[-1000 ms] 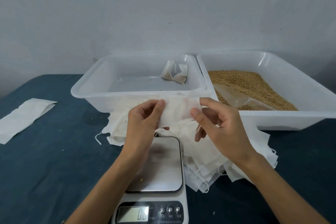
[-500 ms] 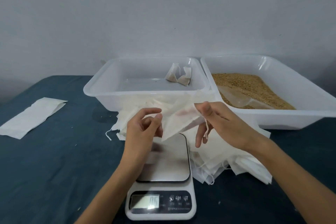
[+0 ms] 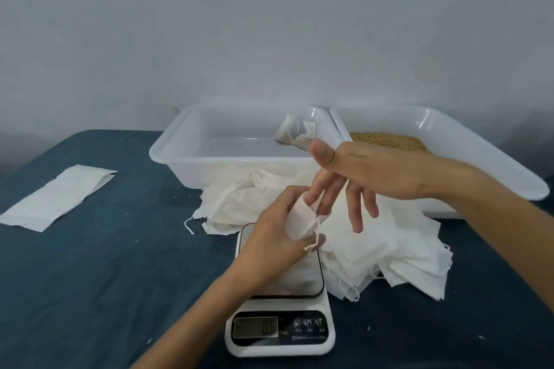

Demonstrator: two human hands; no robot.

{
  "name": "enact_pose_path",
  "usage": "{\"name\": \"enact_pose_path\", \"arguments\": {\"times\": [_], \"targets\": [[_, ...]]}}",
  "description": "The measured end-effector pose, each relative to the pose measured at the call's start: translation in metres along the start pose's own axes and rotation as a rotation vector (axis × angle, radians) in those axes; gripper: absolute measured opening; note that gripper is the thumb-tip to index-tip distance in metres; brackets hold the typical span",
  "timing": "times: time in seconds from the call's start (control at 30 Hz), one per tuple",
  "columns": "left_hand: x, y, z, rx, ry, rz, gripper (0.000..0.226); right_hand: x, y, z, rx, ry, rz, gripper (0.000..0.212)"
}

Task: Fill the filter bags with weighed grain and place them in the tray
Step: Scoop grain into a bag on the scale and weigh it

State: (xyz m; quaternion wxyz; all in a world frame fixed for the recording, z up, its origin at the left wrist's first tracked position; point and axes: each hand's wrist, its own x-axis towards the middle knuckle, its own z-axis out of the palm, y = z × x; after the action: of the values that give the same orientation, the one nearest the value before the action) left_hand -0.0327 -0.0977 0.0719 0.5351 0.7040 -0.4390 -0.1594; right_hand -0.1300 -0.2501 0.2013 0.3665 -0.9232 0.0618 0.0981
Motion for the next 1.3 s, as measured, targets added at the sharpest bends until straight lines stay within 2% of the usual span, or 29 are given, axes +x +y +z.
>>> {"name": "enact_pose_path", "arguments": {"times": [0.1, 0.17, 0.27, 0.33, 0.37, 0.43, 0.5, 0.63, 0.77, 0.87, 0.93, 1.0, 1.1, 1.3], "targets": [[0.002, 0.003, 0.005, -0.127, -0.03, -0.037, 0.048, 0.006, -0.004, 0.001, -0.014, -0.047, -0.029, 0.098], [0.006, 0.004, 0.01, -0.216, -0.019, -0.055, 0.041, 0.009, 0.0, -0.005, 0.011, 0.034, -0.085, 0.088], [0.007, 0.002, 0.013, -0.32, 0.002, -0.08, 0.031, 0.008, 0.037, -0.042, 0.031, 0.448, -0.055, 0.064], [0.006, -0.001, 0.013, -0.339, -0.006, -0.082, 0.033, 0.005, 0.088, -0.075, -0.164, 0.692, 0.105, 0.034], [0.005, -0.001, 0.012, -0.335, -0.006, -0.076, 0.034, 0.002, 0.116, -0.089, -0.303, 0.688, 0.263, 0.027], [0.004, -0.002, 0.012, -0.337, 0.003, -0.068, 0.035, -0.002, 0.169, -0.101, -0.5, 0.48, 0.581, 0.05], [0.005, -0.002, 0.012, -0.368, 0.007, -0.063, 0.035, -0.004, 0.205, -0.098, -0.509, 0.334, 0.688, 0.061], [0.006, -0.002, 0.013, -0.415, 0.036, -0.067, 0.039, 0.003, 0.231, -0.087, -0.512, 0.352, 0.601, 0.04], [0.005, -0.003, 0.011, -0.407, 0.062, -0.064, 0.041, 0.005, 0.233, -0.094, -0.553, 0.557, 0.532, 0.022], [0.006, -0.005, 0.009, -0.431, 0.086, -0.064, 0.04, -0.004, 0.234, -0.105, -0.672, 0.685, 0.501, 0.039], [0.006, -0.005, 0.008, -0.429, 0.094, -0.061, 0.035, -0.011, 0.235, -0.11, -0.862, 0.714, 0.501, 0.053], [0.006, -0.005, 0.008, -0.427, 0.098, -0.058, 0.033, -0.017, 0.234, -0.116, -1.034, 0.721, 0.527, 0.05], [0.005, -0.004, 0.007, -0.442, 0.113, -0.063, 0.033, -0.021, 0.233, -0.12, -1.146, 0.718, 0.518, 0.033], [0.004, -0.002, 0.008, -0.446, 0.113, -0.068, 0.043, -0.001, 0.243, -0.101, -0.872, 0.636, 0.324, 0.023]]}}
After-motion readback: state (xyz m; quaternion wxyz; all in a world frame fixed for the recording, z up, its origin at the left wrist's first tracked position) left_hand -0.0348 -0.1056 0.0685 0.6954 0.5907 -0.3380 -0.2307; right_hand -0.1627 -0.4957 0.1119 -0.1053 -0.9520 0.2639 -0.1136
